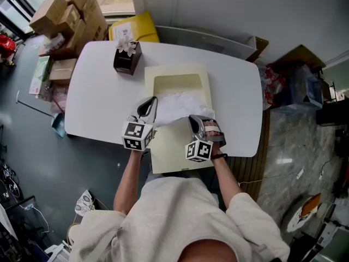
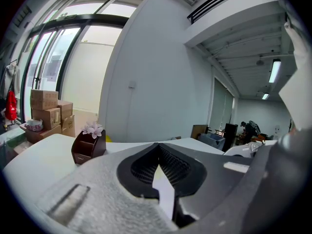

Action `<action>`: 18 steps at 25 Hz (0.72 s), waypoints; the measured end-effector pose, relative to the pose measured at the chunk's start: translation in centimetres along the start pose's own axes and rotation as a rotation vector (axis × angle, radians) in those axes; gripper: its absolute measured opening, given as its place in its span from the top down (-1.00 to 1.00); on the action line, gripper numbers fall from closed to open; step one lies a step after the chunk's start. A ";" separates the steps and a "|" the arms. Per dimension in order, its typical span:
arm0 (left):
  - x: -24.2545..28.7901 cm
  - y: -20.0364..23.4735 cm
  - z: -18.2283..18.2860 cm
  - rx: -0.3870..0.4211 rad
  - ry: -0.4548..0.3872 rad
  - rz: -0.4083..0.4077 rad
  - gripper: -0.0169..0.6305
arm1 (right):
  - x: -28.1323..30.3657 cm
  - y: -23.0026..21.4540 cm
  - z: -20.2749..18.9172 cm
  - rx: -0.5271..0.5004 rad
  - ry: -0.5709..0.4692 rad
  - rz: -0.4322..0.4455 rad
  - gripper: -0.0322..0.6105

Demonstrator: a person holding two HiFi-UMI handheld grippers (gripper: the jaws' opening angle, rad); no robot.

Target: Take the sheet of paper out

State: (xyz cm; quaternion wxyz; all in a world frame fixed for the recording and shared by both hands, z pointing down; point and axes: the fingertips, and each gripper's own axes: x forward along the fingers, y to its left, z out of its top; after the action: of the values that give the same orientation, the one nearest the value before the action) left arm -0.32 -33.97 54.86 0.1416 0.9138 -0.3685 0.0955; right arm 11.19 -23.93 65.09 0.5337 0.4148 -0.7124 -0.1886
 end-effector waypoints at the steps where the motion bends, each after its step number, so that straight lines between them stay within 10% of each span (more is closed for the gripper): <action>1: 0.0 -0.1 0.1 0.001 -0.002 -0.001 0.94 | -0.2 0.4 -0.1 -0.002 0.001 0.007 0.89; 18: -0.1 -0.8 1.0 0.033 -0.011 0.000 0.94 | -7.0 0.8 -0.7 0.071 -0.005 -0.039 0.89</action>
State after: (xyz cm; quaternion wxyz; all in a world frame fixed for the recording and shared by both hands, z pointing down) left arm 0.29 -33.67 53.73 0.1242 0.9166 -0.3676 0.0966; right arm 12.08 -17.77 61.65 0.5133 0.4469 -0.7116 -0.1746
